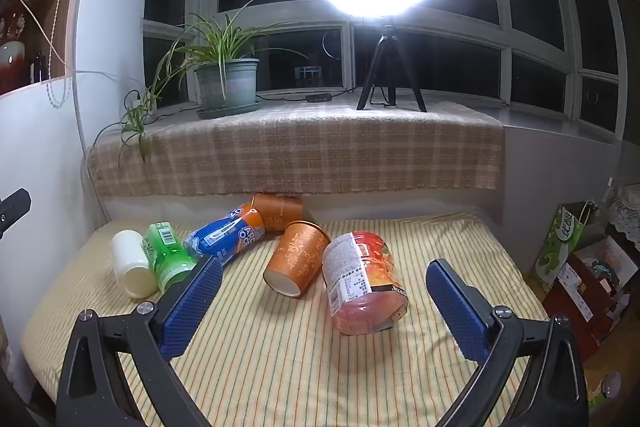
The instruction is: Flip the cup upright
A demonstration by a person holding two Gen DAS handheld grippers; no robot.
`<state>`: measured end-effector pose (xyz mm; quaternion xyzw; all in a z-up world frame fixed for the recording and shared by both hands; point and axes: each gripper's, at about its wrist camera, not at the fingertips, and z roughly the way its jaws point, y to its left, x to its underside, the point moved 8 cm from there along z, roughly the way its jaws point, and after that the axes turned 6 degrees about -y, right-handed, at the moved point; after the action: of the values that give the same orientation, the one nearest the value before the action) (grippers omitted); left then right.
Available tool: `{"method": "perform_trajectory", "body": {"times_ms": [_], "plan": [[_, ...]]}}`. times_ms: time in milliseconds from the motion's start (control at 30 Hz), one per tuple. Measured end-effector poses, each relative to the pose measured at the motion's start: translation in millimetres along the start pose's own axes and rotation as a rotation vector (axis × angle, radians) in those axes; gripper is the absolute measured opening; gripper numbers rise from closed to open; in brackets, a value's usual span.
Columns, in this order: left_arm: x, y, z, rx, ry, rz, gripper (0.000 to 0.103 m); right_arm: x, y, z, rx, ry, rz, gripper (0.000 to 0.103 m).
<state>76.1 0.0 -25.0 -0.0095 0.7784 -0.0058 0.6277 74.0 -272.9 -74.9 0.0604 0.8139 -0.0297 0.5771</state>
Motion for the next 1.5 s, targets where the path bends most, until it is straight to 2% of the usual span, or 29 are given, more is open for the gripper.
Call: {"method": "perform_trajectory", "body": {"times_ms": [1500], "plan": [[5.6,0.5,3.1,0.001,0.01,0.002,0.103,2.2,-0.2,1.1,0.005,0.009,-0.011,0.103]]}}
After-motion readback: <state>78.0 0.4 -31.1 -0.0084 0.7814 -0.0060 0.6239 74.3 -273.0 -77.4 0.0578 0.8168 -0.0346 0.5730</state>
